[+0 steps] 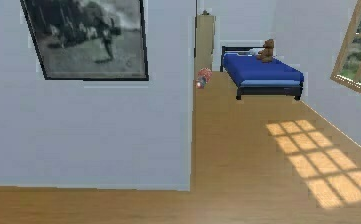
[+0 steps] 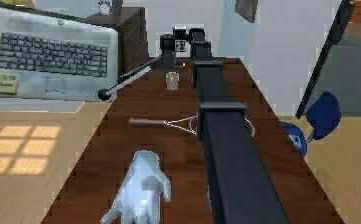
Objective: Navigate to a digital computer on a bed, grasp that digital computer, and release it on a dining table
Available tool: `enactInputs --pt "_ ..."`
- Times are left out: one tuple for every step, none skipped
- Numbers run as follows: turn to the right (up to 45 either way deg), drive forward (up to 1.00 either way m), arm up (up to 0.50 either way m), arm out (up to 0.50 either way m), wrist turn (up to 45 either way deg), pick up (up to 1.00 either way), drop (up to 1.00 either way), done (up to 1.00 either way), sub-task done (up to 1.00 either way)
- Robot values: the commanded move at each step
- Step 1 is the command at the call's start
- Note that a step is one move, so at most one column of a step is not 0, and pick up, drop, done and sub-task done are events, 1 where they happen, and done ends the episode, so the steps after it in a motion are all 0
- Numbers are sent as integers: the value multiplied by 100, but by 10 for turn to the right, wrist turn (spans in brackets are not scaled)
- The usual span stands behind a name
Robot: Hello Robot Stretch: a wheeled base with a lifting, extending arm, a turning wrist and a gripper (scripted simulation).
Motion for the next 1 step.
enactInputs --pt "0 0 0 0 450 0 0 0 0"
